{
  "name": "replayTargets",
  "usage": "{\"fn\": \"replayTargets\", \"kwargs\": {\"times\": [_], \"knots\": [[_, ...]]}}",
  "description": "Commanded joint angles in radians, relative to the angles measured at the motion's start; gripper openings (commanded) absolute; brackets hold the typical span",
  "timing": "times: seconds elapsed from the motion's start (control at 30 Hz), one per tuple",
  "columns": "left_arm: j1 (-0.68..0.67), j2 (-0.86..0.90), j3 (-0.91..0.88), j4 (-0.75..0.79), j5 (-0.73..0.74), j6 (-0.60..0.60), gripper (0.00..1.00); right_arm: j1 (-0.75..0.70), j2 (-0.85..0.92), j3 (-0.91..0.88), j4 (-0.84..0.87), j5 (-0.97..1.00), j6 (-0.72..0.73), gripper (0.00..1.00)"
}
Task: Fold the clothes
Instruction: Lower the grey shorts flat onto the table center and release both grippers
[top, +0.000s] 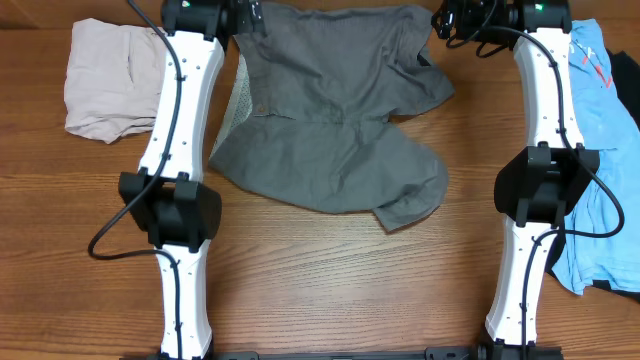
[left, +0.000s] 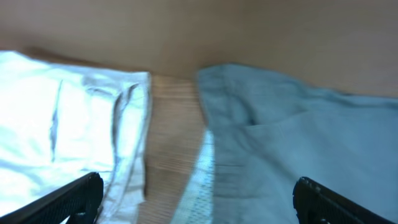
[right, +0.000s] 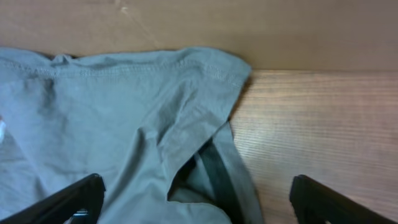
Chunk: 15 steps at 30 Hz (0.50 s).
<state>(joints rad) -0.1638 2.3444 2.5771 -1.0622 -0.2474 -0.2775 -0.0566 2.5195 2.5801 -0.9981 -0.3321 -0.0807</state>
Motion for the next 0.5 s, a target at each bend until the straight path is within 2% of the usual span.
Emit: {"fn": "replayTargets", "kwargs": {"times": [0.0, 0.1, 0.27, 0.33, 0.37, 0.4, 0.47], "knots": [[-0.005, -0.034, 0.011, -0.109, 0.183, 0.019, 1.00, 0.038, -0.037, -0.072, 0.055, 0.028, -0.103, 0.90], [-0.005, -0.016, 0.010, -0.146, 0.177, 0.019, 1.00, 0.058, -0.015, -0.099, 0.079, 0.028, -0.108, 0.85], [-0.004, -0.008, 0.006, -0.143, 0.177, 0.020, 1.00, 0.100, 0.055, -0.106, 0.092, 0.086, -0.111, 0.83], [-0.004, -0.008, 0.005, -0.139, 0.177, 0.019, 1.00, 0.113, 0.078, -0.106, 0.101, 0.108, -0.110, 0.80], [-0.004, -0.008, 0.002, -0.139, 0.177, 0.019, 1.00, 0.117, 0.090, -0.106, 0.107, 0.112, -0.106, 0.73], [-0.004, -0.008, 0.002, -0.141, 0.177, 0.019, 1.00, 0.117, 0.093, -0.107, 0.109, 0.113, -0.103, 0.71], [-0.004, -0.008, 0.002, -0.143, 0.178, 0.019, 1.00, 0.116, 0.098, -0.107, 0.114, 0.116, -0.097, 0.70]]}}
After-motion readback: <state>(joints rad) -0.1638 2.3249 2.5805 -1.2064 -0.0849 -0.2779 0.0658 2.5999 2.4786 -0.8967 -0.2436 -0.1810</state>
